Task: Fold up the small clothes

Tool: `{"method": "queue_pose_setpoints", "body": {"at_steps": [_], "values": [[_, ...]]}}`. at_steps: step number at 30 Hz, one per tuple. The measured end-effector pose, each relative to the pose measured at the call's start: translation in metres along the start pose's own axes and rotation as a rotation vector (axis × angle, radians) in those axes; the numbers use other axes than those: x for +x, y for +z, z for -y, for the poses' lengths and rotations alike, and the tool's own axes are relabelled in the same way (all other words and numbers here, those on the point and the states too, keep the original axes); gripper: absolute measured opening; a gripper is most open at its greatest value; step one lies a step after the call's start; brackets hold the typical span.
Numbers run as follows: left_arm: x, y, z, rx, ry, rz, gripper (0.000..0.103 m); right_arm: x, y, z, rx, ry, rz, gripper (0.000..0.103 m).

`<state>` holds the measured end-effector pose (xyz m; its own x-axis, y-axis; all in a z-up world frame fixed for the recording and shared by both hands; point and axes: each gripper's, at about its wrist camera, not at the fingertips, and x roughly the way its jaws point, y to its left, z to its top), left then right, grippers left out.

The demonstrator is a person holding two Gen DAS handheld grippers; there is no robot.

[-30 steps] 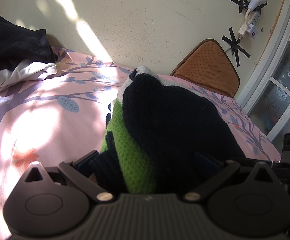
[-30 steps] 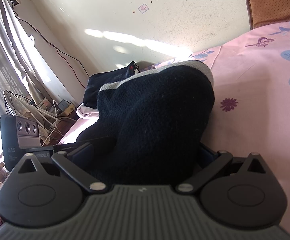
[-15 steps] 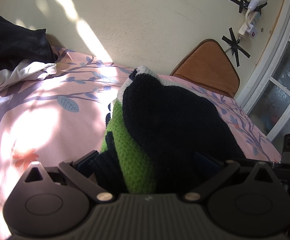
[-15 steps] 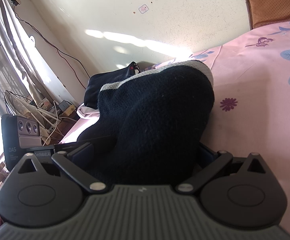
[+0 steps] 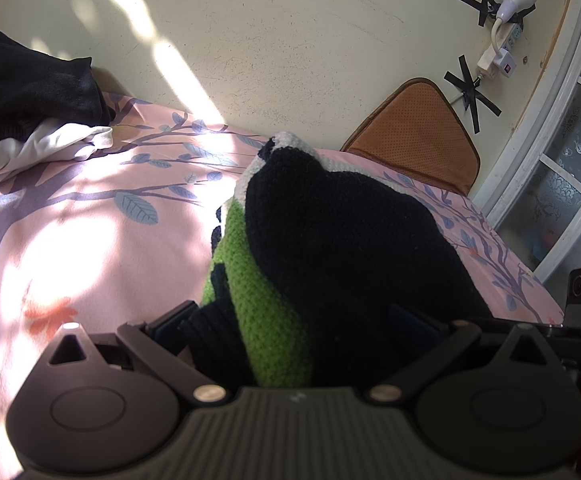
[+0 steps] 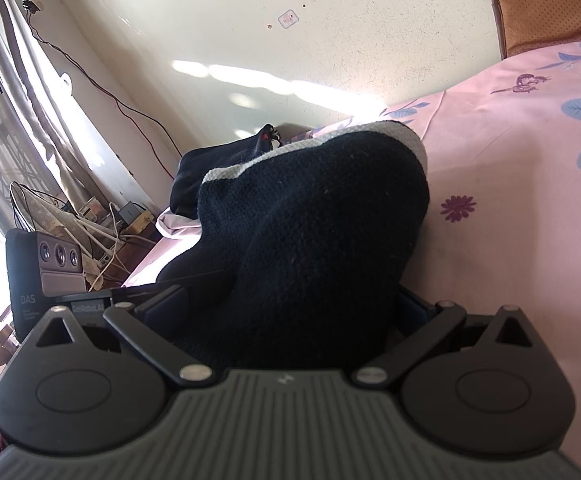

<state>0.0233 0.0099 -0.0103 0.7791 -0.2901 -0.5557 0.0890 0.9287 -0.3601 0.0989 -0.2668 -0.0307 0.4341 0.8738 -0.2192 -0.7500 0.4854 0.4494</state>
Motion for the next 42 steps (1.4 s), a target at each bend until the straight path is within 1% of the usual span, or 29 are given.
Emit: {"method": "queue_pose_setpoints", "body": {"at_steps": [12, 14, 18, 19, 20, 21, 23, 25, 26, 28, 29, 30, 32, 33, 35, 38, 42], "values": [[0.0, 0.0, 0.0, -0.006, -0.004, -0.001, 0.103, 0.0, 0.0, 0.0, 0.0, -0.003, -0.001, 0.103], [0.0, 0.0, -0.001, -0.009, -0.008, -0.001, 0.103, 0.001, 0.001, -0.002, 0.0, -0.012, -0.005, 0.103], [-0.001, 0.001, -0.003, -0.027, -0.016, -0.001, 0.103, 0.004, 0.002, -0.01, -0.04, -0.044, -0.025, 0.103], [-0.001, 0.001, -0.003, -0.032, -0.018, -0.001, 0.103, 0.005, 0.001, -0.013, -0.056, -0.062, -0.028, 0.096], [-0.001, 0.002, -0.004, -0.036, -0.018, 0.001, 0.103, 0.006, 0.001, -0.016, -0.071, -0.087, -0.03, 0.084], [-0.001, 0.001, -0.003, -0.04, -0.015, 0.002, 0.103, 0.007, 0.002, -0.018, -0.085, -0.107, -0.03, 0.079], [-0.001, 0.001, 0.0, -0.042, 0.002, 0.007, 0.102, 0.007, 0.006, -0.017, -0.099, -0.105, -0.032, 0.061], [0.001, 0.001, 0.006, -0.038, 0.013, 0.003, 0.099, 0.004, 0.012, -0.016, -0.11, -0.091, -0.03, 0.052], [0.002, 0.002, 0.01, -0.049, 0.009, -0.002, 0.097, 0.003, 0.015, -0.016, -0.127, -0.087, -0.029, 0.049], [0.005, 0.008, 0.021, -0.044, 0.032, -0.001, 0.097, 0.001, 0.017, -0.021, -0.195, -0.096, -0.027, 0.046], [0.007, 0.013, 0.027, -0.032, 0.044, 0.001, 0.095, 0.0, 0.019, -0.024, -0.231, -0.106, -0.023, 0.044], [0.01, 0.02, 0.032, -0.03, 0.034, 0.001, 0.09, -0.002, 0.021, -0.025, -0.261, -0.118, -0.014, 0.044], [0.018, 0.035, 0.041, -0.041, -0.011, 0.004, 0.085, -0.01, 0.033, -0.022, -0.288, -0.139, 0.023, 0.044], [0.024, 0.044, 0.047, -0.04, -0.028, 0.005, 0.085, -0.015, 0.039, -0.019, -0.294, -0.148, 0.046, 0.044], [0.04, 0.065, 0.067, -0.006, -0.047, 0.012, 0.085, -0.029, 0.053, -0.011, -0.322, -0.183, 0.1, 0.043], [0.075, 0.096, 0.108, 0.088, -0.077, 0.028, 0.079, -0.05, 0.075, 0.009, -0.354, -0.264, 0.187, 0.043], [0.14, 0.135, 0.159, 0.148, -0.127, -0.004, 0.078, -0.075, 0.108, 0.058, -0.308, -0.365, 0.27, 0.043]]}}
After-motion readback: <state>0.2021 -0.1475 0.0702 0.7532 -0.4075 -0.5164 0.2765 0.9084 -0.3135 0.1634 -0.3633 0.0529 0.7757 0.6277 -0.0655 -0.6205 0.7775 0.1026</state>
